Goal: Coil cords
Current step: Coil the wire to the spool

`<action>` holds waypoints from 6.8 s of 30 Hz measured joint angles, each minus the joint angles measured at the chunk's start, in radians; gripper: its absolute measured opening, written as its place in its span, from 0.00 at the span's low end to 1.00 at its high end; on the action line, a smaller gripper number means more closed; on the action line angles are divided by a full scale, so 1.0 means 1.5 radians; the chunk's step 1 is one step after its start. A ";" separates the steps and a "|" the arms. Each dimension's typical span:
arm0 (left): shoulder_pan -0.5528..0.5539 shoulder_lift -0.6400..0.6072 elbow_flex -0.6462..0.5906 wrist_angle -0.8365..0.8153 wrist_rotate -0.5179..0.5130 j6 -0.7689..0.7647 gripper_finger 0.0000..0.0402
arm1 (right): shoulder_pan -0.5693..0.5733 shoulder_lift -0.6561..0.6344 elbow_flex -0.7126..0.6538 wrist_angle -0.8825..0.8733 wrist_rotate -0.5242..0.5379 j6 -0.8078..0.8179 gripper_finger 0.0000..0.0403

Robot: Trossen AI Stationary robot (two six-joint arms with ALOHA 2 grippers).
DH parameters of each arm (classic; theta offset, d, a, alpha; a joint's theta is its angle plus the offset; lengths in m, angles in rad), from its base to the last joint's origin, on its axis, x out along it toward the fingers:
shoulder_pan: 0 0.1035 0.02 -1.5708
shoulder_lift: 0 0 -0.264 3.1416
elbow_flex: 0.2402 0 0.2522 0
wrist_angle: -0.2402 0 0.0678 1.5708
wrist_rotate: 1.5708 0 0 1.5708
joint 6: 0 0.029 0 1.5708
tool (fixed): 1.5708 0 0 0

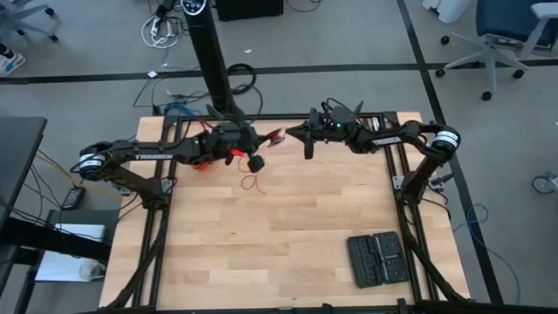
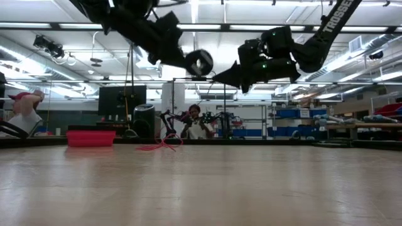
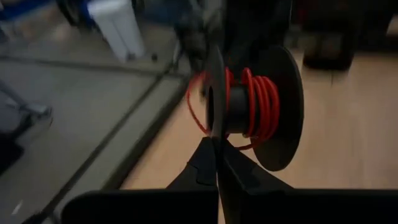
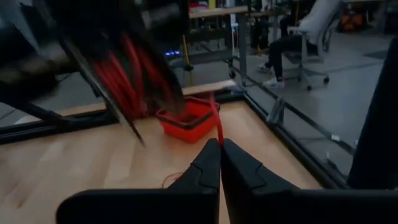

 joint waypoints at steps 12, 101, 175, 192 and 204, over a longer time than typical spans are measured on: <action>0.001 0.064 0.000 0.010 -0.149 0.049 0.00 | 0.038 -0.017 0.019 0.000 -0.053 -0.010 0.01; 0.014 0.119 0.012 0.293 0.014 -0.292 0.00 | 0.186 -0.008 -0.055 -0.015 0.086 -0.002 0.17; 0.004 0.094 0.061 0.286 0.067 -0.178 0.00 | 0.105 0.135 -0.048 0.294 0.026 -0.005 0.29; 0.004 0.094 0.061 0.287 0.068 -0.180 0.00 | 0.116 0.135 -0.021 0.246 0.047 -0.041 0.12; 0.003 0.084 0.060 0.270 0.081 -0.180 0.00 | 0.065 0.095 -0.038 0.149 0.039 -0.009 0.01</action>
